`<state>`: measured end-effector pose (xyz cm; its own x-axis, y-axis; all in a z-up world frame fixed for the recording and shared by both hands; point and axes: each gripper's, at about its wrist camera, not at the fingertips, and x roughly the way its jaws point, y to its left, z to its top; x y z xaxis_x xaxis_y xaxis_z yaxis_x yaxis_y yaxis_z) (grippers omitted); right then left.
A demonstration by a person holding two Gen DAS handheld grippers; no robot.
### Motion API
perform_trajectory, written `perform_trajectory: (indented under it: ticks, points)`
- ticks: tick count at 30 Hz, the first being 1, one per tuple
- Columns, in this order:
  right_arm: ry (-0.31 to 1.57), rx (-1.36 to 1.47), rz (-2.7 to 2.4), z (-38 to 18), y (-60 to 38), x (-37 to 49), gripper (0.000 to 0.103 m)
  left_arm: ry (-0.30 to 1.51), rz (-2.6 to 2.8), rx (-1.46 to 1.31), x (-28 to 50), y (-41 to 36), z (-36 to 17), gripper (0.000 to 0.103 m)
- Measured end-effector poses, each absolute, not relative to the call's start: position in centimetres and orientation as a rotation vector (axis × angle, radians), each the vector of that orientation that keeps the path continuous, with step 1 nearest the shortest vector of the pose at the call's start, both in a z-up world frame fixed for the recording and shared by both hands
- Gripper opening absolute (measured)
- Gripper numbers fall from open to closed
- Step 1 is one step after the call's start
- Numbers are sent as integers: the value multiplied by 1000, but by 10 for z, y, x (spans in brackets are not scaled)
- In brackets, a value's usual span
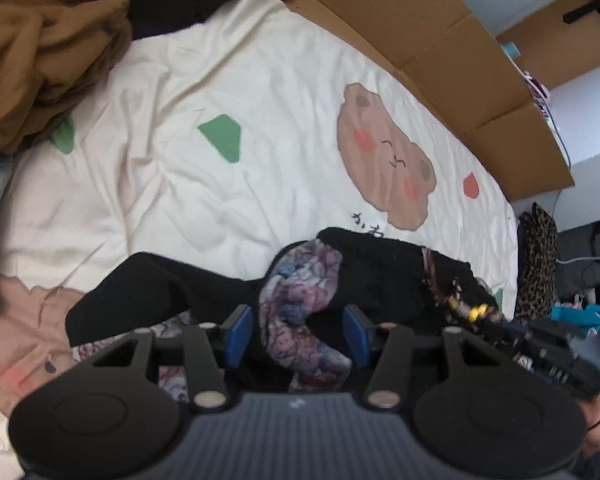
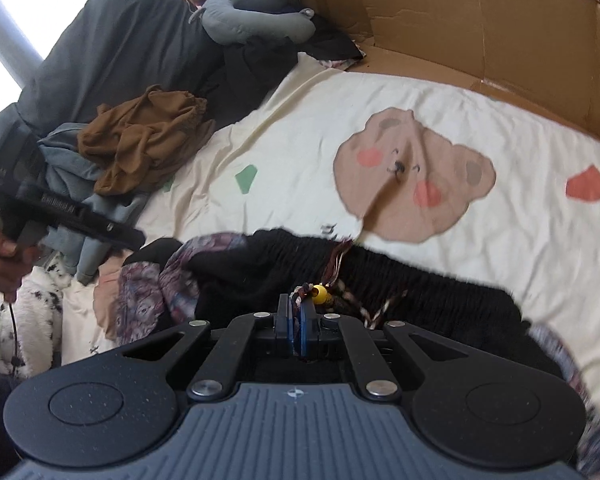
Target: Fold clothes
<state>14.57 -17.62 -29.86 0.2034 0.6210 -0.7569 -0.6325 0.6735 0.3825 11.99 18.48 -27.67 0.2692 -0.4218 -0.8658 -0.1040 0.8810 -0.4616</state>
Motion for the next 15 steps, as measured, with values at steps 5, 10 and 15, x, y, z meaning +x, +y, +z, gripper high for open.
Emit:
perform_trajectory:
  ticks: [5, 10, 15]
  points:
    - [1063, 20, 887, -310, -186, 123, 2, 1289, -249, -411, 132, 167, -261, 53]
    - [1090, 69, 870, -323, -198, 106, 1, 1282, -269, -353, 140, 149, -251, 54]
    - [1099, 56, 899, -325, -201, 87, 2, 1275, -273, -335, 140, 138, -250, 56]
